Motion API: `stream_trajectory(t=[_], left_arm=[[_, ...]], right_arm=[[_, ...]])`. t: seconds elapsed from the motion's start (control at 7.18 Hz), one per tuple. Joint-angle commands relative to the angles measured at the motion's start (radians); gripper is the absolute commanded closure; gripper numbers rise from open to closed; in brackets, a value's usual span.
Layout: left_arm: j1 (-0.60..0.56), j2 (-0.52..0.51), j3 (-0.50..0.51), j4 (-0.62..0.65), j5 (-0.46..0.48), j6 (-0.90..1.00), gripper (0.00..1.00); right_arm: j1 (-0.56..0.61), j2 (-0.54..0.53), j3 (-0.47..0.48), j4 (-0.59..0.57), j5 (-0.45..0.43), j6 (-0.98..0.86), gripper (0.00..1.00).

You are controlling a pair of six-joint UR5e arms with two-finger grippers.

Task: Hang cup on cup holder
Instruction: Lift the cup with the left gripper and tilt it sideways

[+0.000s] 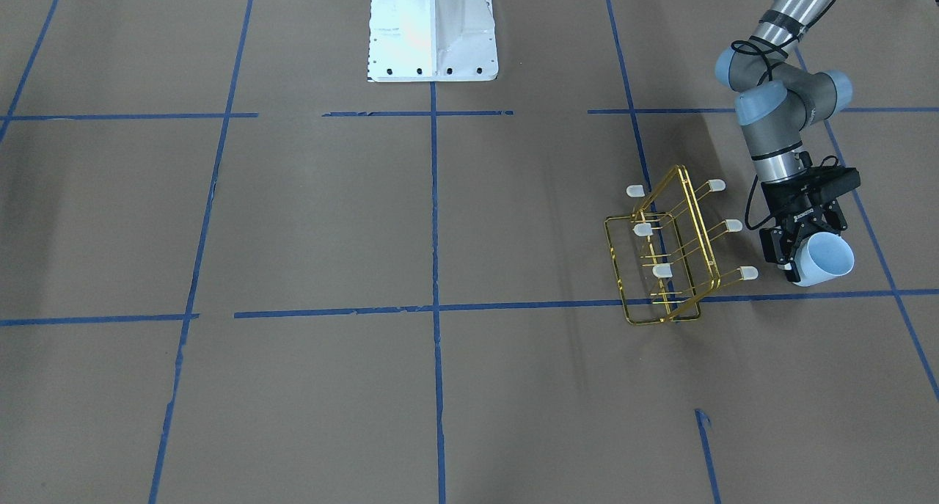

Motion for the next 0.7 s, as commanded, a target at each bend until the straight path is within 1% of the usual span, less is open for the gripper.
stream_trajectory(t=[0.0, 0.14, 0.28, 0.42, 0.56], left_arm=[[0.001, 0.006, 0.000, 0.000, 0.000, 0.000, 0.30], [0.001, 0.011, -0.003, 0.000, 0.000, 0.000, 0.65], [-0.004, 0.015, -0.012, -0.005, -0.001, -0.001, 0.90], [-0.014, 0.040, -0.058, -0.006, -0.004, -0.001, 1.00], [-0.020, 0.108, -0.166, -0.005, -0.012, 0.009, 1.00]], right_arm=[[0.001, 0.000, 0.000, -0.002, 0.000, 0.000, 0.00], [-0.001, 0.000, 0.000, -0.002, 0.000, 0.000, 0.00], [0.001, 0.000, 0.000, -0.002, 0.000, 0.000, 0.00], [0.001, 0.000, 0.000, -0.002, 0.000, 0.000, 0.00], [0.001, 0.000, 0.000, 0.000, 0.000, 0.000, 0.00]])
